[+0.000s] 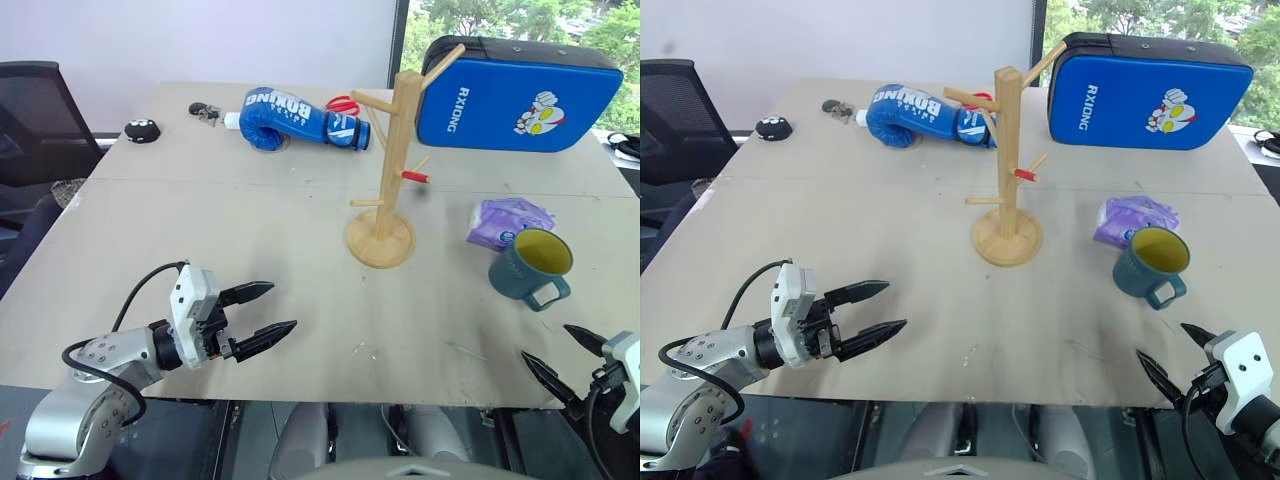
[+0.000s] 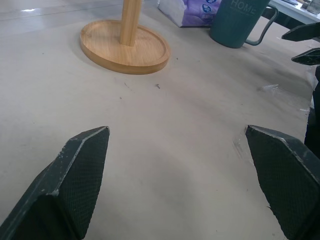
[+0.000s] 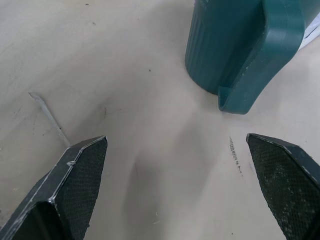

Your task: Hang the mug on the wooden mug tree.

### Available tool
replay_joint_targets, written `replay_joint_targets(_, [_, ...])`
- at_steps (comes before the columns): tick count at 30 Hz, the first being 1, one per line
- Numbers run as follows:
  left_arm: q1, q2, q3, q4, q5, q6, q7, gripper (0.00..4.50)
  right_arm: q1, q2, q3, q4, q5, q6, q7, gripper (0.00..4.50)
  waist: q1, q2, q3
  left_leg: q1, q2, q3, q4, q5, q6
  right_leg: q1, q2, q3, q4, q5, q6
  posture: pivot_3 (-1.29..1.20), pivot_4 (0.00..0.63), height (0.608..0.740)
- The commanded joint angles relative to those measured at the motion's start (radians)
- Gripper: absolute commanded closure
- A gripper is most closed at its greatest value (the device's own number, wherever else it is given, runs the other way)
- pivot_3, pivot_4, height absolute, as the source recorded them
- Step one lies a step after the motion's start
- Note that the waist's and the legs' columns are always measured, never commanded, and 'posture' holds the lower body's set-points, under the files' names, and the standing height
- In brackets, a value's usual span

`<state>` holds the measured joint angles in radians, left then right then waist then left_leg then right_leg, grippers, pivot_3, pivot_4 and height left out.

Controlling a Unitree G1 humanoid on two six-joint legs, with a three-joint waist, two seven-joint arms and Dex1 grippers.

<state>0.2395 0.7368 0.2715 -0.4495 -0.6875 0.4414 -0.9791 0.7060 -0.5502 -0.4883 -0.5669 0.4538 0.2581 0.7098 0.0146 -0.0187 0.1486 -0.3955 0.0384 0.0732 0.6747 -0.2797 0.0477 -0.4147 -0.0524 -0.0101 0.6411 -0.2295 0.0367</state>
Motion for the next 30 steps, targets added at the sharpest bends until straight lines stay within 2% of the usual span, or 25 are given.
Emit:
replay_joint_targets(1, [-0.040,0.008,0.008,-0.020,-0.030,0.010,-0.009,0.05,-0.027,0.003,-0.013,-0.060,0.017,0.035,-0.044,0.00,0.000,0.000,0.000,0.000,0.000,0.000,0.000,0.000,0.000,0.000,0.000,0.000,0.000,0.000,0.000,0.00,0.150,0.740])
replay_joint_targets(5, [-0.100,0.020,-0.017,-0.044,-0.057,0.009,-0.061,0.05,-0.059,0.071,0.006,-0.133,0.016,0.084,-0.158,0.00,0.000,0.001,-0.001,0.001,0.000,-0.001,0.001,0.000,0.000,0.000,0.000,0.000,0.001,-0.001,0.002,0.00,0.150,0.740])
replay_joint_targets(9, [-0.148,0.045,-0.043,-0.062,-0.086,-0.005,-0.154,0.05,-0.079,0.186,0.028,-0.177,-0.044,0.126,-0.328,0.00,0.000,0.001,-0.001,0.000,0.000,-0.001,0.000,0.000,0.000,0.000,0.002,0.000,0.001,0.000,-0.001,0.00,0.150,0.740])
replay_joint_targets(13, [-0.202,0.062,-0.044,-0.060,-0.124,0.018,-0.191,0.05,-0.087,0.280,0.073,-0.210,-0.098,0.132,-0.433,0.00,-0.001,0.002,-0.001,-0.001,0.000,0.000,0.000,0.000,0.000,-0.001,0.003,0.000,0.001,0.001,-0.001,0.00,0.150,0.740])
replay_joint_targets(22, [-0.256,0.067,-0.056,-0.046,-0.119,0.027,-0.207,0.05,-0.165,0.388,0.176,-0.168,-0.201,0.111,-0.553,0.00,-0.004,0.002,-0.001,0.001,0.000,0.001,0.000,0.000,-0.001,-0.001,0.004,0.001,0.001,-0.001,0.002,0.00,0.150,0.740])
replay_joint_targets(30, [-0.242,0.082,-0.031,-0.066,-0.132,0.028,-0.231,0.05,-0.258,0.413,0.195,-0.103,-0.270,0.112,-0.620,0.00,-0.003,0.002,0.000,0.000,0.000,0.001,0.000,0.001,-0.001,-0.001,0.004,0.001,0.001,0.000,0.000,0.00,0.150,0.740])
